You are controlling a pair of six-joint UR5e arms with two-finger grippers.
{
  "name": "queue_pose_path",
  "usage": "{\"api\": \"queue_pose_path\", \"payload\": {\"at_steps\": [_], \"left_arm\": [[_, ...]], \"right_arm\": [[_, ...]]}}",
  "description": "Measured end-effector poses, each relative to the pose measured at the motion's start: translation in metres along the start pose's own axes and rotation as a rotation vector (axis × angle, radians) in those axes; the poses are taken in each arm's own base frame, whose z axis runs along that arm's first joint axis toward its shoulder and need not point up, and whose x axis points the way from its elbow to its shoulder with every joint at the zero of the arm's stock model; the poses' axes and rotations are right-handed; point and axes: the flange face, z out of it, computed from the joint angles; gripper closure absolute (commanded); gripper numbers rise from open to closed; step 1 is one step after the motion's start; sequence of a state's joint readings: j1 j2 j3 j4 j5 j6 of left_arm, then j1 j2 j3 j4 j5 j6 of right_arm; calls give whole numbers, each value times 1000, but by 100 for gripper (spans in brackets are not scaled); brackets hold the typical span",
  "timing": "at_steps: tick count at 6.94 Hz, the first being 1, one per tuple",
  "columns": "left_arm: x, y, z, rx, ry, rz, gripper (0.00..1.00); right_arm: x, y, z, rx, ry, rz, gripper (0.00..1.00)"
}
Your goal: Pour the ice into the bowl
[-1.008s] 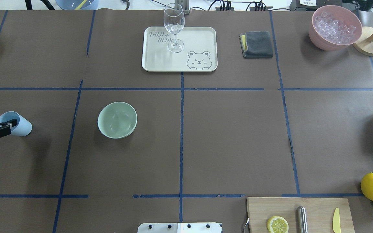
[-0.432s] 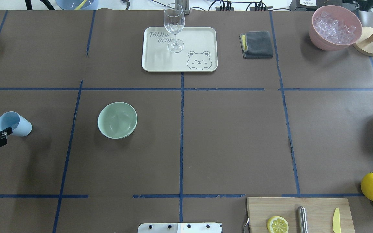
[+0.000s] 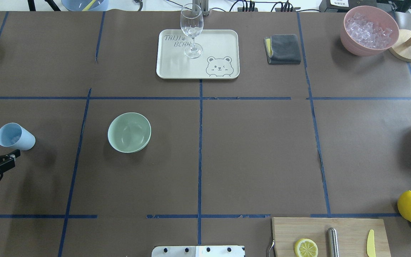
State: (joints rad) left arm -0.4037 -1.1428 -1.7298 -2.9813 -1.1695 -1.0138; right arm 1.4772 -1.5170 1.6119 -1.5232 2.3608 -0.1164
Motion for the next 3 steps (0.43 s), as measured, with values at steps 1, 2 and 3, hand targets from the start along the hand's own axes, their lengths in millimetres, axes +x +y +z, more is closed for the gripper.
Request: {"api": "queue_pose_path", "payload": {"at_steps": [1,2,3], "left_arm": [[-2,6,5,1,-12,-4,0],[-1,11,16,8,-19,-5,0],[3,14,28,15,-19,-7,0]], "right_arm": [[0,0,0,0,0,0,0],[1,0,1,-1,0,1,0],[1,1,1,-2,0,1,0]]}}
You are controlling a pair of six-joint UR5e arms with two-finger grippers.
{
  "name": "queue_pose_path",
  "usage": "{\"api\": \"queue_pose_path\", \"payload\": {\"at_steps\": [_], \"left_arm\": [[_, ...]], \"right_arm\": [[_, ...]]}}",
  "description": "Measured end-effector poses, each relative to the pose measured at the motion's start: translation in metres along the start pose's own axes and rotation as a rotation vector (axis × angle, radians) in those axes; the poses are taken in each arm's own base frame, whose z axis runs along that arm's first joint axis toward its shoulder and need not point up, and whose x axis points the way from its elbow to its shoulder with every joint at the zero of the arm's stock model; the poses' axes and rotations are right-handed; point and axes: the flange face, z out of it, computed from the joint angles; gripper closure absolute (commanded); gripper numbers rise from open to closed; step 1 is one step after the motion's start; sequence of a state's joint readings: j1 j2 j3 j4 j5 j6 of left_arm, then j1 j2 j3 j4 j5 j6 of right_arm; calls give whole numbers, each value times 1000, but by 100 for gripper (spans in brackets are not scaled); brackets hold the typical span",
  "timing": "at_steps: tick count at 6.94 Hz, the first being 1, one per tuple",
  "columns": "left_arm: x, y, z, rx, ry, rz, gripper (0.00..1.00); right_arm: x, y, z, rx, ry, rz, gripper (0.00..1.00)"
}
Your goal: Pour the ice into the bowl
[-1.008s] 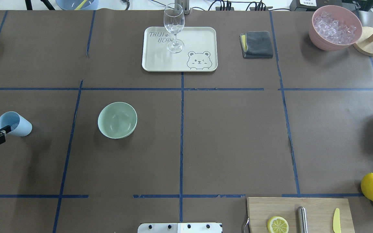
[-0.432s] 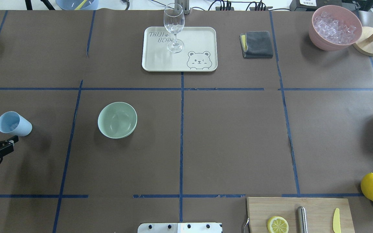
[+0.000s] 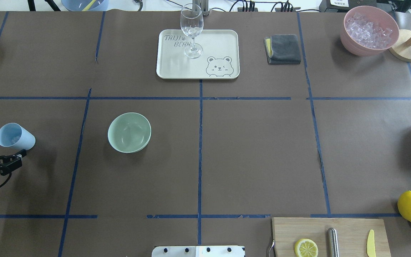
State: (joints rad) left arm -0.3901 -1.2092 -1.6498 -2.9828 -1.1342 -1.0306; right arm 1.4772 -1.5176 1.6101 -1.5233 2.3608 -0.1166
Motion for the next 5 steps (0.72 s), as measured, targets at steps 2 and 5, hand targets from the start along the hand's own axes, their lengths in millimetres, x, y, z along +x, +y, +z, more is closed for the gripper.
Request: {"api": "queue_pose_path", "payload": {"at_steps": [2,5], "left_arm": [[5,3,13,11,1,0,0],[4,0,25,84,-44,4,0]], "right_arm": [[0,0,0,0,0,0,0],[0,0,0,0,1,-2,0]]}}
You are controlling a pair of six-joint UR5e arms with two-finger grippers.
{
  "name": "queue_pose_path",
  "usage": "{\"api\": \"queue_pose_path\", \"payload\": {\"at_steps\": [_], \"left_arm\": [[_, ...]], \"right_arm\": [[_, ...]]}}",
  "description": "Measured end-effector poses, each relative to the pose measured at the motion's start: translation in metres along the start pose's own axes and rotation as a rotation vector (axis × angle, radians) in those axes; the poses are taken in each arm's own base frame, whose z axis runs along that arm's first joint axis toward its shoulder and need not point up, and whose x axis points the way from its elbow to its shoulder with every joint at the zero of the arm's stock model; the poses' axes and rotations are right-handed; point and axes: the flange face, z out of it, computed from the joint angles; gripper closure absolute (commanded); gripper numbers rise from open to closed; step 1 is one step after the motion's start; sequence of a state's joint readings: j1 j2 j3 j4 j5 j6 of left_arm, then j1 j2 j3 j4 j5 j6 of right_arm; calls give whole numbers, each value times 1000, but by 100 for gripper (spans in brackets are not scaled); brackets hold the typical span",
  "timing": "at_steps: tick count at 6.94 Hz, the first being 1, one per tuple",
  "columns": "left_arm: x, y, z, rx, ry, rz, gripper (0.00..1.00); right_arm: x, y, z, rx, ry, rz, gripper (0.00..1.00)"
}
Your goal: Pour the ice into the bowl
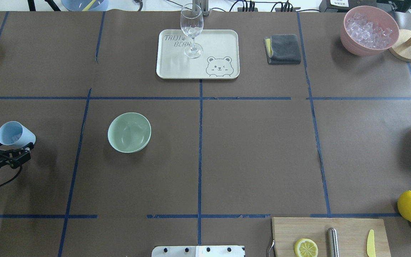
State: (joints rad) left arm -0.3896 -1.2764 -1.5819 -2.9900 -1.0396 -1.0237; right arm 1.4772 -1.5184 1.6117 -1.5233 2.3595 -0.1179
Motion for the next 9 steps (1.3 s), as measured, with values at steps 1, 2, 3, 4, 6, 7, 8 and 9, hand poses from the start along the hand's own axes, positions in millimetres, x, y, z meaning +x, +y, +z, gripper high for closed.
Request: {"api": "queue_pose_path", "payload": {"at_steps": [1,2,3,4,6,7,8,9], "left_arm": [[0,2,6,20,-16,1,0],[1,3,14,42,-31,-1,0],[3,5,21,55,-41,-3,0],[3,6,24,60,-46,-4,0],[0,8,26,63,-53,-31,0],[-1,8,27,67,-57,-45,0],[-2,8,27,70,-60,-51,0],[-2,8,27,72,-61,-54,15]], "right_arm": [[0,0,0,1,0,-1,0],[-1,-1,-1,2,0,-2,0],[-1,-1,-1,2,0,-3,0],[-1,-1,-1,3,1,-3,0],[-1,-1,-1,3,1,-3,0],[-1,-1,-1,3,1,-3,0],[-1,-1,-1,3,1,-3,0],[-1,-1,-1,3,1,-3,0]]}}
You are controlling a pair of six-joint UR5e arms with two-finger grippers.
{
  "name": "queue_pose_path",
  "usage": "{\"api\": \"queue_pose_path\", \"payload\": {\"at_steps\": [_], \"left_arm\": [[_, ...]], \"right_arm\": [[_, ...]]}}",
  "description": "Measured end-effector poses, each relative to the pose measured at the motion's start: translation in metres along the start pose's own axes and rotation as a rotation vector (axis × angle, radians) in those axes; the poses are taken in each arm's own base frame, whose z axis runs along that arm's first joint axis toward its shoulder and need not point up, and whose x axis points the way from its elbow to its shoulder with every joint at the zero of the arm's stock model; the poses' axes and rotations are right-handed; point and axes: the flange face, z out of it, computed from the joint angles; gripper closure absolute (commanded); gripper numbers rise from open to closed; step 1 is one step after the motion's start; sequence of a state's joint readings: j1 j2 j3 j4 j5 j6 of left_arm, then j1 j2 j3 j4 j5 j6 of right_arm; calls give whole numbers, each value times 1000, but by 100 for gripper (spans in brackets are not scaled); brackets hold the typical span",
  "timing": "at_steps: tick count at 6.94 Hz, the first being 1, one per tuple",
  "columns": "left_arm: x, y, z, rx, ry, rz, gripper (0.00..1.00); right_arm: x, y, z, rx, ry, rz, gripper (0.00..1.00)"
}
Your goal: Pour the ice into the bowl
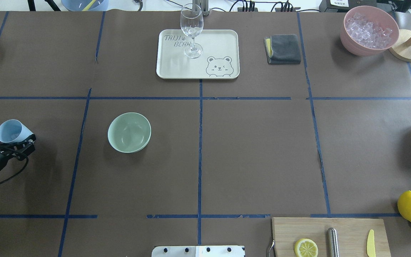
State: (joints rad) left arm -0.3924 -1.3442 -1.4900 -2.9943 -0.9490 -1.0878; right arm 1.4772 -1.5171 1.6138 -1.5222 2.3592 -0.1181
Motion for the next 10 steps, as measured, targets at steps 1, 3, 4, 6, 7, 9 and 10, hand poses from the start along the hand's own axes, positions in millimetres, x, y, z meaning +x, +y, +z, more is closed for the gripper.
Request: {"api": "queue_pose_path", "payload": {"at_steps": [1,3,4,6,7,9,10], "left_arm": [[1,0,1,1,1,-2,54],[3,-1,2,3,3,-5,92],[3,-1,1,4,6,-7,100],[5,-4,-2,13,25,-14,100],[8,-8,-4,23,43,-27,100],[19,-16,-5,45,76,-17,100],[26,-23,-5,56,90,19,100]], "right_arm": [[0,0,0,0,0,0,0],[0,0,0,0,0,0,0],[0,0,0,0,0,0,0],[0,0,0,0,0,0,0],[0,0,0,0,0,0,0],[0,0,0,1,0,-1,0],[0,0,0,1,0,-3,0]]}}
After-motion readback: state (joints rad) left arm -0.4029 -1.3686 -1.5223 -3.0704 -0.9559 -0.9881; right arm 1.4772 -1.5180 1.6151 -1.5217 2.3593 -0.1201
